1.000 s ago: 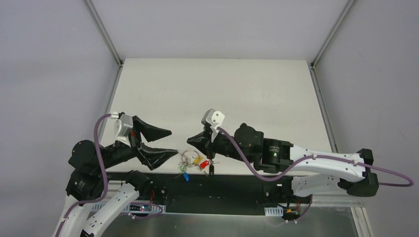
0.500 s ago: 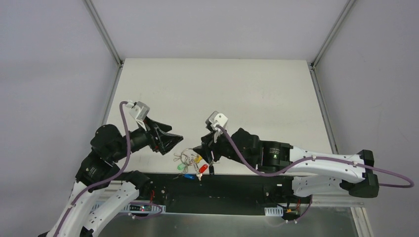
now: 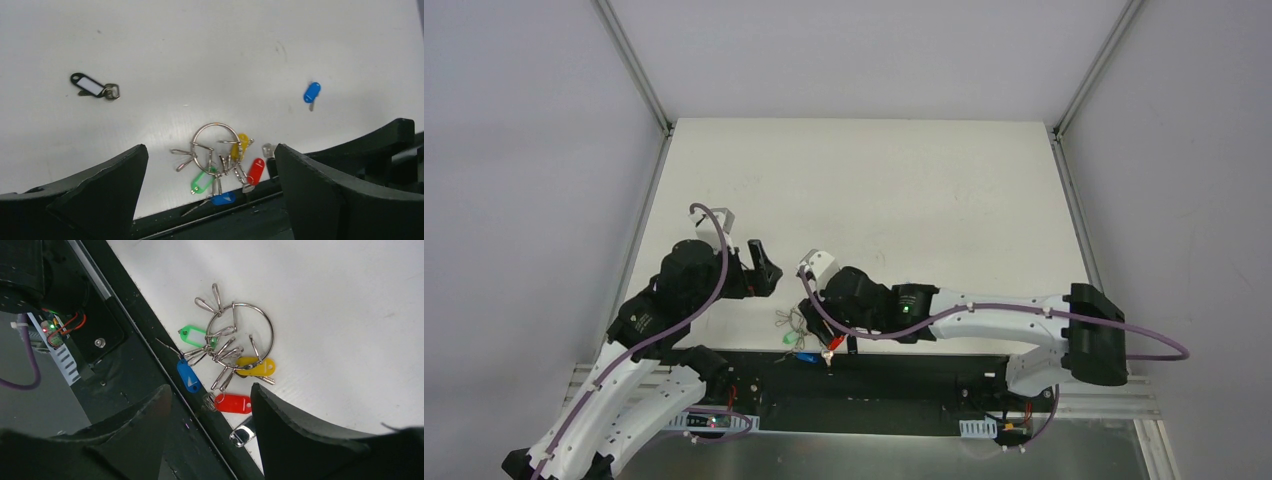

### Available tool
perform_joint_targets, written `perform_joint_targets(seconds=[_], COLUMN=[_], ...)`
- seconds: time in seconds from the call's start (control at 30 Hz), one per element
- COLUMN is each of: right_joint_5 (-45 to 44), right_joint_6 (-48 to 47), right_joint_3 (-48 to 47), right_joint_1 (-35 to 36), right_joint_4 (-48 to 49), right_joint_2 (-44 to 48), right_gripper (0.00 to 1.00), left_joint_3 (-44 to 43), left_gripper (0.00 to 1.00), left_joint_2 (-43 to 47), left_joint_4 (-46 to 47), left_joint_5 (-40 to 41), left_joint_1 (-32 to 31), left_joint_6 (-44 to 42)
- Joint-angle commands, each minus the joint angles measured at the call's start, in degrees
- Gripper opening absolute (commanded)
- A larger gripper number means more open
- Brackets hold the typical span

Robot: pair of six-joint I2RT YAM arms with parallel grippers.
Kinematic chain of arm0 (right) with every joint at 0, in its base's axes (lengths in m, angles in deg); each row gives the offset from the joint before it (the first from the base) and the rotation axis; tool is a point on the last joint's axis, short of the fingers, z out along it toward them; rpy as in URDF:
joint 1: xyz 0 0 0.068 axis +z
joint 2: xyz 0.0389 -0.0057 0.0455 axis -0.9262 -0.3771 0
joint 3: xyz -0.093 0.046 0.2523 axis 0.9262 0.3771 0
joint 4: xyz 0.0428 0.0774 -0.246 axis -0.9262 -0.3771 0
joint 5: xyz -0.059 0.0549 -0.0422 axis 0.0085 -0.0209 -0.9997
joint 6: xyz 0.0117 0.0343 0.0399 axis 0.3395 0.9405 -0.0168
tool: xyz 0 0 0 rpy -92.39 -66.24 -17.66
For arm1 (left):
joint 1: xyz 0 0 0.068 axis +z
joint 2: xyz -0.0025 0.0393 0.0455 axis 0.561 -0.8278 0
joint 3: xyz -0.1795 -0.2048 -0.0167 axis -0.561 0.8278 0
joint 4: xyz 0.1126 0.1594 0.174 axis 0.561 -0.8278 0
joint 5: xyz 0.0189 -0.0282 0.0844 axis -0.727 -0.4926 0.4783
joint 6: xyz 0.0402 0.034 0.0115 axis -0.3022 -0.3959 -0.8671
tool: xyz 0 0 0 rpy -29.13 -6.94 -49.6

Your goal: Put the keys on the keyring

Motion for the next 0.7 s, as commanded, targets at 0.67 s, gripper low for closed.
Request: perform_joint_targets(seconds=[0.67], right_joint_5=[33.19], right_joint_6=[-30.26], right_joint_3=[-6.41], right_joint_1=[-9.13], right_joint_4=[20.8], right_joint_2=[-22.38], right_gripper=[0.57], left_joint_3=[-0.92], left_gripper=[0.99], left_joint_2=[-0.16], left_joint_4=[-12.01], left_joint_5=[20.48], left_joint_1=[3.1], left_joint_6=[4.36])
